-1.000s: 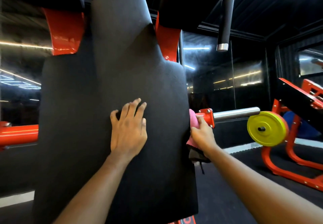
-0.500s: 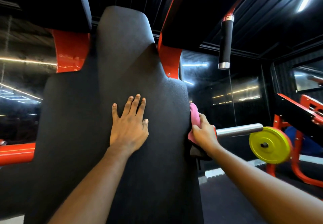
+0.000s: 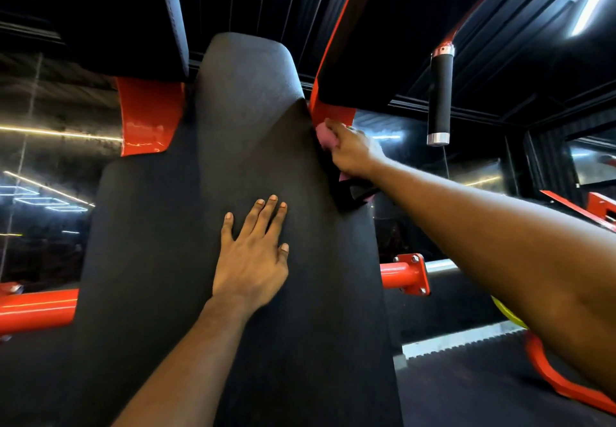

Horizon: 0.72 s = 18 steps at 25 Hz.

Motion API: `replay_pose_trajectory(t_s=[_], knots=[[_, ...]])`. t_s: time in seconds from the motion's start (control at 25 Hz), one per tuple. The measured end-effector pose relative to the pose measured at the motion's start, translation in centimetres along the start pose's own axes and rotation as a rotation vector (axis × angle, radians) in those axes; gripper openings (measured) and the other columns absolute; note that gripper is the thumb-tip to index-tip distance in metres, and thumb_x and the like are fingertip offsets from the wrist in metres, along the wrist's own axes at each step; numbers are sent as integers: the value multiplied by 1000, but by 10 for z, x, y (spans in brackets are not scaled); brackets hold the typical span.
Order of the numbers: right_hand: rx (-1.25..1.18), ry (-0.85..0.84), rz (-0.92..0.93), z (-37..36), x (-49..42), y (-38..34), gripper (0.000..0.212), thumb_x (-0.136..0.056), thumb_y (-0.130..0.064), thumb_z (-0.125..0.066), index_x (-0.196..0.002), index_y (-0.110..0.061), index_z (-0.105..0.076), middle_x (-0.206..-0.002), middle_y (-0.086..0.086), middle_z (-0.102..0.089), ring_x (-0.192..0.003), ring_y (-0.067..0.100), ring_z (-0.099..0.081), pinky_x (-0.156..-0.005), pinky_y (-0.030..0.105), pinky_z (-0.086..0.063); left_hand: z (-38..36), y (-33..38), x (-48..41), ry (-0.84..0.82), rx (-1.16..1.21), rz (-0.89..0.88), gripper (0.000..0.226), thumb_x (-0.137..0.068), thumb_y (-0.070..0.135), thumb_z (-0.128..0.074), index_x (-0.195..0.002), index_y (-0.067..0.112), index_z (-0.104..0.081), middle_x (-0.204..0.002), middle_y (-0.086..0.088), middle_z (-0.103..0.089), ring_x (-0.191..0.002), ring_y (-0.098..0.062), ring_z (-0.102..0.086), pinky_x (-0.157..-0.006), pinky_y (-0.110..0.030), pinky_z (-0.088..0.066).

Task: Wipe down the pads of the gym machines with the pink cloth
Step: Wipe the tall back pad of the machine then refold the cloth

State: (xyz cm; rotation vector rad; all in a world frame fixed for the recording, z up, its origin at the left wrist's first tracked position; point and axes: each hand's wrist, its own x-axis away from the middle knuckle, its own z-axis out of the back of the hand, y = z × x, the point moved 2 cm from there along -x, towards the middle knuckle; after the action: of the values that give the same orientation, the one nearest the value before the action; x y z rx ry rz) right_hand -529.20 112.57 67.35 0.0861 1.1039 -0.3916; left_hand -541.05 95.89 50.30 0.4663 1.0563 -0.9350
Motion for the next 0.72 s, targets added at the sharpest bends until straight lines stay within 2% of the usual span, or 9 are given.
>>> replay_pose_trajectory(t_s=[0.12,0.2,0.24,0.32,0.4,0.44,0.52,0.6,0.72], knots=[[141,-157,11,-2,3,3,49,-86,-19,-49,-135,-24,-51,-129,11,-64,-116,37,-62,-93,39,-52,1,-1,-1,-14,0,-13,68,-102,42,-29,-159,30,5,-165,13,13,-151,-7,15,-123,-51,3],[244,-244,10,9,0,0,26,-98,-26,-46,-114,-13,-61,-107,17,-66,-99,36,-66,-77,32,-49,3,-3,0,-28,0,-21,68,-102,41,-30,-159,30,4,-165,13,12,-151,-7,14,-123,-51,3],[285,-269,3,18,-4,-7,28,-102,-31,-43,-104,-9,-62,-100,18,-64,-91,34,-63,-73,31,-44,5,-4,0,-32,-2,-27,68,-102,41,-31,-159,30,4,-165,13,13,-151,-7,15,-123,-50,3],[342,-275,-3,28,-11,-20,22,-101,-29,-50,-87,-15,-57,-92,14,-60,-83,28,-56,-74,30,-42,6,-4,2,-41,5,-35,68,-102,41,-31,-159,30,5,-165,14,14,-151,-6,17,-123,-49,5],[405,-241,19,16,-16,-20,23,-98,-27,-54,-78,-16,-52,-91,11,-61,-86,31,-60,-78,33,-49,5,-3,3,-31,16,-31,69,-102,42,-32,-159,29,5,-165,14,15,-150,-6,17,-123,-49,6],[381,-222,30,6,-16,-17,23,-100,-31,-50,-83,-16,-54,-99,14,-64,-93,34,-64,-83,37,-53,5,-2,3,-32,22,-29,70,-102,41,-32,-159,29,5,-165,13,15,-151,-6,17,-123,-49,7],[363,-233,68,-5,-14,-8,25,-102,-34,-45,-113,-17,-59,-119,19,-65,-109,39,-64,-93,42,-53,5,-2,4,-34,17,-32,70,-101,42,-33,-159,29,6,-165,13,16,-150,-7,18,-123,-49,7],[433,-307,88,-2,-15,-7,36,-102,-26,-46,-135,-12,-51,-133,21,-60,-119,39,-59,-95,36,-48,6,-2,4,-36,12,-37,71,-101,42,-33,-159,29,7,-165,13,17,-150,-7,19,-123,-49,7],[553,-399,95,13,-15,-13,23,-103,-20,-46,-123,-15,-58,-131,20,-61,-118,35,-59,-81,30,-41,4,-1,4,-38,28,-28,72,-101,43,-34,-158,29,6,-164,13,17,-150,-7,20,-123,-50,9]])
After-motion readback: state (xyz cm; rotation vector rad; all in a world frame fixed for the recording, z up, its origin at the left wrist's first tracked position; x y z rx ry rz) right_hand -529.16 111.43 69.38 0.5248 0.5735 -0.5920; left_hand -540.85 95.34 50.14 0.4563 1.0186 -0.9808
